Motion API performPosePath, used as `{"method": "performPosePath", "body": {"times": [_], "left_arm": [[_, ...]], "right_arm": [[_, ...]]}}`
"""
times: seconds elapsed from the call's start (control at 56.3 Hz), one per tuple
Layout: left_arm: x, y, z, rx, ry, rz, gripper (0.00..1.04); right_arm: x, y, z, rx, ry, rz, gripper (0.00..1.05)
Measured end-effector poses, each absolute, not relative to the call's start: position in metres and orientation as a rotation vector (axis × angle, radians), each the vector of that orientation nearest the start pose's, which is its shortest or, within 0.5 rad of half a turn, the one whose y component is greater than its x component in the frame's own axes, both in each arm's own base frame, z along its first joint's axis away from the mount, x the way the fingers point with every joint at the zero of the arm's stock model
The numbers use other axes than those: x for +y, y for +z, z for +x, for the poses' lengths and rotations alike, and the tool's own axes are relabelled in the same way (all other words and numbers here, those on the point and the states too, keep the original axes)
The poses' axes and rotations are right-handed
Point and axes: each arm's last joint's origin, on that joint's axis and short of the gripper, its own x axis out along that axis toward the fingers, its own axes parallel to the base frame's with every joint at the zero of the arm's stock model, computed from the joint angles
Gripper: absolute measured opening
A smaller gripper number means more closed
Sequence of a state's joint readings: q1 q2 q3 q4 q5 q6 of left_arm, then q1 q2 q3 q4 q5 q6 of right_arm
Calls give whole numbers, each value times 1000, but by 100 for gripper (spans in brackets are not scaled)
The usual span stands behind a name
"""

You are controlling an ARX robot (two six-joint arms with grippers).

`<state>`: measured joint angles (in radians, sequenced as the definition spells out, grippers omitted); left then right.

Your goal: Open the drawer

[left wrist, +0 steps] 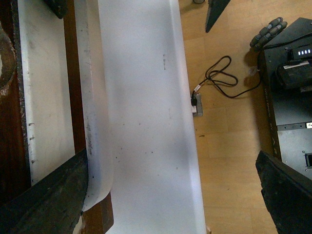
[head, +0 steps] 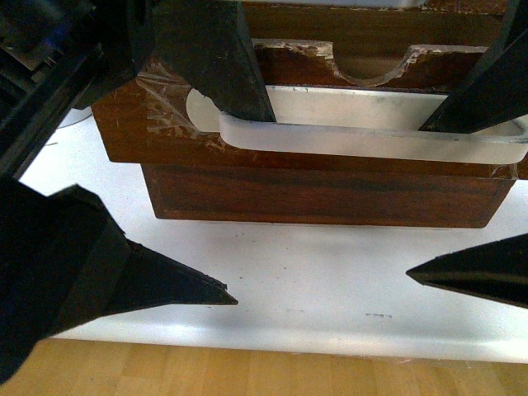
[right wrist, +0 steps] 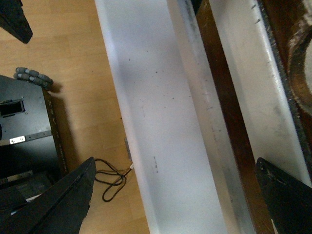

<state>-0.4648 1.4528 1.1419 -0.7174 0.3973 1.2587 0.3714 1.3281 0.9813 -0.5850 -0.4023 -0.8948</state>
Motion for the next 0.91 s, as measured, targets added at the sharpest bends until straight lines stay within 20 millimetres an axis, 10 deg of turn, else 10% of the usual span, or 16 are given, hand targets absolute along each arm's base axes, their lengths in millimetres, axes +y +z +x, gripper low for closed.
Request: {"method": "performPosePath", "body": {"times": [0.906], "left_arm": [[-122, 310, 257, 272, -1192, 921, 98]], "right_arm": [[91, 301, 234, 413, 948, -737, 96]]}}
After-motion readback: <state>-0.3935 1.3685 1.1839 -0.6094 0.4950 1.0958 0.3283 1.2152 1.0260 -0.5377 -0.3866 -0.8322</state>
